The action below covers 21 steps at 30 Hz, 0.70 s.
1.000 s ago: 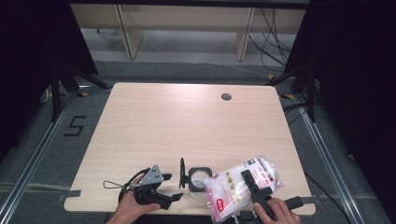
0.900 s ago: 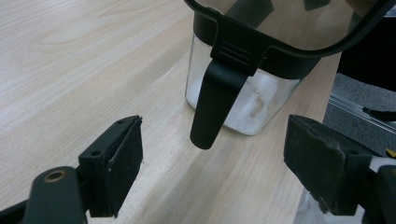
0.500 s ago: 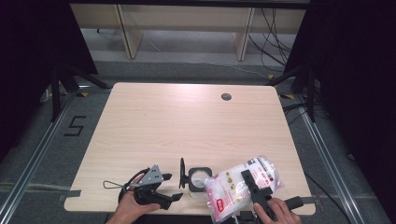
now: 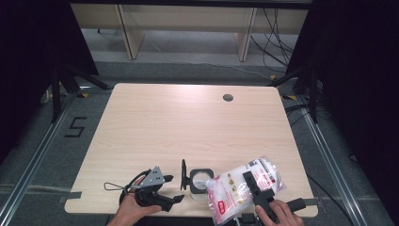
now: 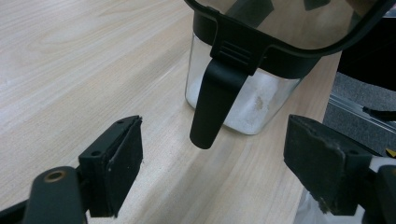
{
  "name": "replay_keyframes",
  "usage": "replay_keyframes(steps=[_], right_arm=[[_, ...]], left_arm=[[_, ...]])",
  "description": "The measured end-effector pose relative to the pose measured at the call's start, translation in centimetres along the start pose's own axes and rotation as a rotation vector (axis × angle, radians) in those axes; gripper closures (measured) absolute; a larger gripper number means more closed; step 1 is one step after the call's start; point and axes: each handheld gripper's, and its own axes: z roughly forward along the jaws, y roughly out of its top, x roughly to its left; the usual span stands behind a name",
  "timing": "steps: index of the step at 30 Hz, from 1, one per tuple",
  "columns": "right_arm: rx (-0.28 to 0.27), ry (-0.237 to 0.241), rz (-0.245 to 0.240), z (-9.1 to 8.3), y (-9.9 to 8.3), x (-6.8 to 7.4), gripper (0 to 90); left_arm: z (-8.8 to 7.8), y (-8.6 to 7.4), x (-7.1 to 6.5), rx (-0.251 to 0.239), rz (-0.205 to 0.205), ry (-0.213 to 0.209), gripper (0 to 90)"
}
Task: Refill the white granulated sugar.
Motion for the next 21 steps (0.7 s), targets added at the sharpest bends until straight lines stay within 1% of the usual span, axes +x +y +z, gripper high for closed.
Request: replay_keyframes(steps=[1,3,4,6,8,9,10,11,12,14,15,16,18,19,20,21], right_arm=[[0.0,0.0,0.001,0.0,0.0,0.0,45.0],[0.0,0.001,0.0,-0.02,0.0,-0.03,44.9],[0.001,0.001,0.0,-0.02,-0.01,-0.04,44.9],[0.001,0.002,-0.001,0.0,-0.02,-0.08,45.0],[-0.003,-0.004,-0.007,-0.01,-0.06,-0.15,44.9],[0.003,0.001,0.004,-0.04,-0.09,-0.09,45.0],[0.011,0.001,0.015,-0.09,-0.15,-0.02,45.0],[0.006,-0.002,0.0,-0.03,-0.2,-0.14,45.0],[0.009,-0.004,0.001,-0.04,-0.25,-0.15,45.0],[0.01,0.0,0.011,-0.06,-0.36,-0.1,45.0],[0.025,0.003,0.035,-0.15,-0.38,0.09,45.0],[0.027,0.006,0.028,-0.13,-0.4,0.03,45.0],[0.013,0.005,0.008,-0.03,-0.38,-0.14,45.0],[0.018,0.005,0.019,-0.08,-0.37,-0.07,45.0],[0.01,0.002,0.007,-0.02,-0.35,-0.17,45.0],[0.006,0.001,0.0,0.0,-0.34,-0.22,45.0]], left_arm=[[-0.02,0.0,0.01,0.001,0.001,0.0,19.4],[-0.23,0.06,0.2,0.029,0.025,0.008,19.4],[-0.14,0.04,0.06,0.014,0.006,-0.001,19.4],[-0.14,0.09,0.18,0.012,0.027,0.0,19.4],[-0.11,0.05,0.19,0.01,0.033,0.001,19.4],[-0.2,0.07,0.28,0.025,0.044,0.004,19.4],[-0.04,0.03,0.08,0.004,0.015,-0.001,19.4],[-0.02,0.03,0.05,0.002,0.009,-0.001,19.4],[-0.14,0.03,0.18,0.023,0.023,0.01,19.4],[-0.13,0.03,0.18,0.022,0.024,0.008,19.4],[-0.01,-0.01,0.04,0.004,0.003,0.002,19.4],[0.01,0.01,0.02,0.001,0.0,0.001,19.4],[-0.01,-0.02,0.03,0.004,0.004,-0.001,19.4],[-0.02,-0.03,0.05,0.008,0.007,-0.001,19.4],[-0.12,0.01,0.25,0.029,0.028,0.008,19.4],[-0.08,0.0,0.21,0.024,0.021,0.005,19.4]])
